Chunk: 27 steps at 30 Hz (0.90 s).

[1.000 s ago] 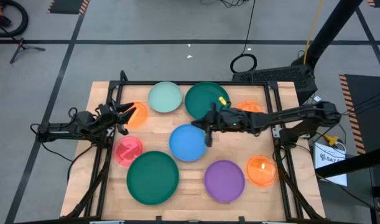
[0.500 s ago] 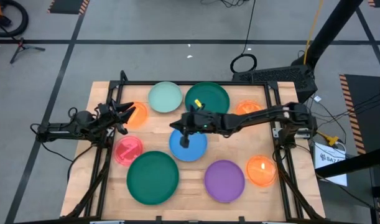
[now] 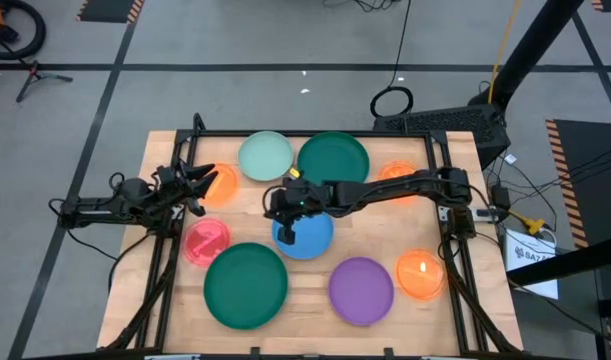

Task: Stack plastic plates
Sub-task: Stack the bottom green plate on the top green plate

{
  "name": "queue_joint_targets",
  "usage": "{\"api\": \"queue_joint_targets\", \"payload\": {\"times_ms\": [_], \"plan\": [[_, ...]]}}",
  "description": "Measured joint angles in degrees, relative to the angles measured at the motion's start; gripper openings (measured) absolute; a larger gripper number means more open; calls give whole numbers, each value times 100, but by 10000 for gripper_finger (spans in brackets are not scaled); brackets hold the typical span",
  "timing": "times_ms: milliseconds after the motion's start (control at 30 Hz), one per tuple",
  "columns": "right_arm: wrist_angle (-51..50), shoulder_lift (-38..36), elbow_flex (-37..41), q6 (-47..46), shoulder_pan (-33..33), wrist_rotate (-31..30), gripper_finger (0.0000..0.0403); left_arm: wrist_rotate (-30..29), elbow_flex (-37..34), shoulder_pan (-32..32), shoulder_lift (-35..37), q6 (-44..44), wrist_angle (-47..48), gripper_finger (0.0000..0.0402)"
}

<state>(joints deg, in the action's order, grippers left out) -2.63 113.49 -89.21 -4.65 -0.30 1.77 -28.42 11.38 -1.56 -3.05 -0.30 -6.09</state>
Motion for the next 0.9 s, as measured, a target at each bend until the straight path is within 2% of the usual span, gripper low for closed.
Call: {"api": "queue_joint_targets", "payload": {"times_ms": [133, 900], "plan": [[-271, 15, -4, 0, 0, -6, 9, 0, 0, 0, 0, 4, 2, 122], [-45, 12, -2, -72, 4, -16, 9, 0, -2, 0, 0, 3, 9, 122]]}}
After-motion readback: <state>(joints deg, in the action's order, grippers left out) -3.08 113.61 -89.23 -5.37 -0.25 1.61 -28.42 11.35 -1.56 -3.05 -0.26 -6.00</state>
